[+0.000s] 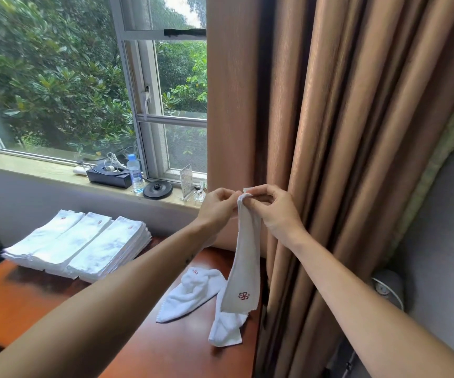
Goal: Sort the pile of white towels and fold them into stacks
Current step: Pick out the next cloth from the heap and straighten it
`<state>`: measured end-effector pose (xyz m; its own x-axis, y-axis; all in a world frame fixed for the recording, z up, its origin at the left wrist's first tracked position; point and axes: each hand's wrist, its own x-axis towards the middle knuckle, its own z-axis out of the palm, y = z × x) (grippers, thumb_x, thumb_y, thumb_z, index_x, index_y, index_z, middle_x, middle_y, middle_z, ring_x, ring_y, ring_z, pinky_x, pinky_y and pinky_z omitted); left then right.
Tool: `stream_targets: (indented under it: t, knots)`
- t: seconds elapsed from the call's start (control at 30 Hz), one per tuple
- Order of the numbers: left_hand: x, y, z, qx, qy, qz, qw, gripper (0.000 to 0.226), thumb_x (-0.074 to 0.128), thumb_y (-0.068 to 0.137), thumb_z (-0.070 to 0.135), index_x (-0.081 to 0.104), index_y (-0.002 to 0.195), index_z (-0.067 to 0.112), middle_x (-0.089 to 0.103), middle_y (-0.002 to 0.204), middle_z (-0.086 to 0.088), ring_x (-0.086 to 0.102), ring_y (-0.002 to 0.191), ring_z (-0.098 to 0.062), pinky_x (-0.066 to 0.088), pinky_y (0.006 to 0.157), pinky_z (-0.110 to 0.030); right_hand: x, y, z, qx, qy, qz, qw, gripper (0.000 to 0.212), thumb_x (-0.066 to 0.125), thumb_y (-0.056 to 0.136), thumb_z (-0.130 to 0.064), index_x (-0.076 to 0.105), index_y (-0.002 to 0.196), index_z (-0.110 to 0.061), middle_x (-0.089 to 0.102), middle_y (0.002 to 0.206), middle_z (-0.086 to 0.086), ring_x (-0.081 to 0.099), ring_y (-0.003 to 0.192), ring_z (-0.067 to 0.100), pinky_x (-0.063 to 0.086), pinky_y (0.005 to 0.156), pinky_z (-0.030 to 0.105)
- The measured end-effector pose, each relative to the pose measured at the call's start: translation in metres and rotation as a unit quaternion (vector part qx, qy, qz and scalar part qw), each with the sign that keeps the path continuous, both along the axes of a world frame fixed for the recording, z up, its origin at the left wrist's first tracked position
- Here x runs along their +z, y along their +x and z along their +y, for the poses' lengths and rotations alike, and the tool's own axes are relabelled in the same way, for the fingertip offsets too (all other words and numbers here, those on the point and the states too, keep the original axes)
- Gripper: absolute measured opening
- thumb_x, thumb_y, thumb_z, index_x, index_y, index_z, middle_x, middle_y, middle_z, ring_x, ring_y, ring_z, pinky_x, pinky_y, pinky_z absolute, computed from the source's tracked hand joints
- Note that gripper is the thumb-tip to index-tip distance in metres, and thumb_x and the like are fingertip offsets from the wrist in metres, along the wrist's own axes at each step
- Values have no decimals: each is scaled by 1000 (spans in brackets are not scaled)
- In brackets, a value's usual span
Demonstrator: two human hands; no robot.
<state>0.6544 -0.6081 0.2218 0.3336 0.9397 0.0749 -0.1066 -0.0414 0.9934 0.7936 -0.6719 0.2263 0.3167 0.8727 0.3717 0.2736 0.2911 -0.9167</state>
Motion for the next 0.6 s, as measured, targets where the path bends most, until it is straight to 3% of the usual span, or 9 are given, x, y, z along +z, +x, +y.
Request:
stream_targets:
  t: [0.1,0.27,0.4,0.53,0.6]
  knots:
    - [-5,1,-4,-18,-15,-43,999,20,66,99,23,71,95,4,74,86,-7,70,83,-17,58,78,-28,-2,1,0,-31,14,-22,999,13,87,84,-19,77,92,-17,74,102,4,73,95,18,59,94,41]
    - [-18,-2,-18,-67,-9,-58,996,28,75,90,32,79,106,9,77,109,-13,72,109,-28,57,98,-39,-13,5,-8,-59,45,-4,997,12,87,84,-15,76,88,-12,71,89,-10,70,82,9,58,79,24]
    - [-23,-8,-20,-61,-29,-53,996,15,70,96,25,83,98,17,78,104,-13,72,99,-22,58,92,-38,-21,5,-14,-34,33,-22,999,3,78,92,-17,77,94,-14,64,102,-4,67,91,5,50,82,16]
    - [-25,-11,-27,-64,-32,-21,997,21,63,101,23,83,97,22,79,97,-8,72,87,-18,56,64,-26,-28,10,-19,-32,10,-105,994,7,74,95,-17,76,91,-22,58,103,-5,60,93,-2,45,84,9]
    - [-26,-11,-29,-68,-34,-14,997,23,62,103,24,84,95,25,79,98,-6,73,89,-18,56,67,-27,-32,11,-19,-43,8,-132,990,5,74,96,-19,75,93,-23,56,103,-8,59,95,-2,43,82,6]
